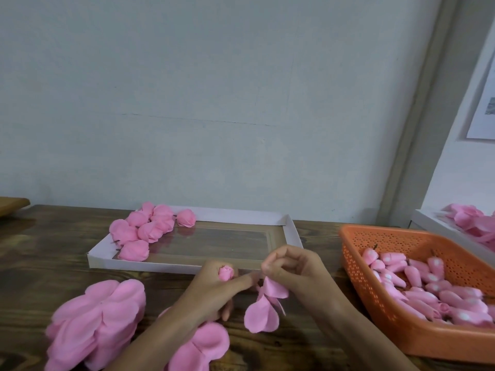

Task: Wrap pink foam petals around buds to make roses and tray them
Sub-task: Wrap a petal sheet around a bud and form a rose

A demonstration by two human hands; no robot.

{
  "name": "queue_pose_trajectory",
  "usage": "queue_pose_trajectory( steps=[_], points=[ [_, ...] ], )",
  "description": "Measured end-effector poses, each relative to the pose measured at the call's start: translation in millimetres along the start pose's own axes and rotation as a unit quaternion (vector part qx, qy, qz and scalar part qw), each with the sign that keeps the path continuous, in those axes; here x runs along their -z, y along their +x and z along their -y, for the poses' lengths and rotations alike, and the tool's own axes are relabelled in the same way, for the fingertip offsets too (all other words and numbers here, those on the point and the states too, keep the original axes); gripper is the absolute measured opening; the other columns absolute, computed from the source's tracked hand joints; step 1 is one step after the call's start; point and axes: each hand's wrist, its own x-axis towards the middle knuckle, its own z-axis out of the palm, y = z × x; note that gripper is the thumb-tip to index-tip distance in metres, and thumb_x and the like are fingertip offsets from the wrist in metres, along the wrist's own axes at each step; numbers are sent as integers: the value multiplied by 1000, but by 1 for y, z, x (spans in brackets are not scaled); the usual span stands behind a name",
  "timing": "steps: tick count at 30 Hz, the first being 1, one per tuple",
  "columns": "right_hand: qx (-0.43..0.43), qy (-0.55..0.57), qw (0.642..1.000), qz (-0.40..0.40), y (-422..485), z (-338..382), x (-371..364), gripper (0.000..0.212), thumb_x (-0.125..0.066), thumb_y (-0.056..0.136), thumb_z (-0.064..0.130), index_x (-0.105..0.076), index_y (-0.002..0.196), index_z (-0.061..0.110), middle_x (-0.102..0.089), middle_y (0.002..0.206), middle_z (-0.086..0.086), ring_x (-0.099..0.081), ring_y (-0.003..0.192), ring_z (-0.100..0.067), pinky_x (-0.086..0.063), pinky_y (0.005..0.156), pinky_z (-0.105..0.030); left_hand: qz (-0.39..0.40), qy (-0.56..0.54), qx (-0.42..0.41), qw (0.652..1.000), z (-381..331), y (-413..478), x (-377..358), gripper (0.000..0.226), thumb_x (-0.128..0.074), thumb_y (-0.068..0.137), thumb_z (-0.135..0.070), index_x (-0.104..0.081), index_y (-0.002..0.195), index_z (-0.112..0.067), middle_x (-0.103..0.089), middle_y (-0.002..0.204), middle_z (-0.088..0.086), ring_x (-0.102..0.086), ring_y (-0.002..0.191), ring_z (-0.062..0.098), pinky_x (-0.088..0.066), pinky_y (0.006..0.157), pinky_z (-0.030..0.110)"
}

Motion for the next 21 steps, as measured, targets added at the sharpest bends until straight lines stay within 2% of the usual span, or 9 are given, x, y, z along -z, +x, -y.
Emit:
queue_pose_trajectory(
  steps=[2,4,6,8,11,15,16,18,21],
  points=[
    [34,7,999,9,0,1,0,7,-83,87,20,-77,87,15,-74,79,-10,-70,72,-17,-54,66,-23,63,-25,8,998,-4,-4,-1,44,-75,91,-47,-69,56,-21,-63,48,-2,-43,32,12,-27,36,18],
    [61,17,998,22,-1,1,0,6,-81,87,18,-77,87,15,-74,79,-10,-69,70,-18,-54,64,-25,94,-52,13,994,-6,-7,-1,50,-79,87,-55,-73,70,-8,-60,50,4,-43,33,12,-27,35,19],
    [89,34,995,35,-1,1,1,5,-81,88,14,-77,87,15,-73,78,-9,-68,68,-16,-54,63,-25,111,-90,23,990,-3,-7,2,66,-83,83,-51,-64,85,12,-50,48,6,-40,33,12,-20,35,18],
    [119,28,992,30,-2,2,1,7,-83,86,16,-78,85,19,-74,79,-4,-68,69,-12,-54,63,-22,145,-134,31,980,-5,-8,4,74,-86,82,-42,-51,86,22,-44,45,4,-38,31,11,-15,35,17],
    [156,-3,988,6,-2,3,1,8,-84,82,19,-78,82,24,-74,78,0,-67,71,-9,-53,65,-21,173,-146,32,973,-7,-9,6,66,-89,79,-35,-43,70,10,-39,44,4,-39,27,11,-10,35,18],
    [164,-22,986,-1,-3,0,2,7,-85,81,27,-79,83,25,-75,81,-4,-68,73,-14,-55,67,-25,180,-153,39,971,-6,-9,5,58,-94,75,-28,-43,68,-1,-41,44,6,-39,27,12,-13,34,16],
    [164,-24,986,1,-3,-1,3,8,-85,81,28,-79,85,24,-76,82,-6,-69,73,-16,-56,67,-27,179,-162,36,970,-6,-10,5,56,-96,73,-26,-44,65,-8,-42,42,6,-37,26,12,-13,33,17],
    [161,-24,987,2,-2,-2,3,9,-86,82,26,-79,86,22,-76,83,-8,-70,75,-19,-57,69,-30,161,-202,27,966,-4,-8,4,57,-99,67,-19,-42,62,-16,-41,42,4,-34,26,11,-14,34,15],
    [148,-40,988,-14,0,-3,1,6,-84,85,18,-78,86,20,-75,83,-5,-69,76,-17,-55,68,-27,123,-254,8,959,1,-3,5,58,-96,64,-8,-40,61,-19,-41,45,5,-33,27,10,-19,33,12]
  ],
)
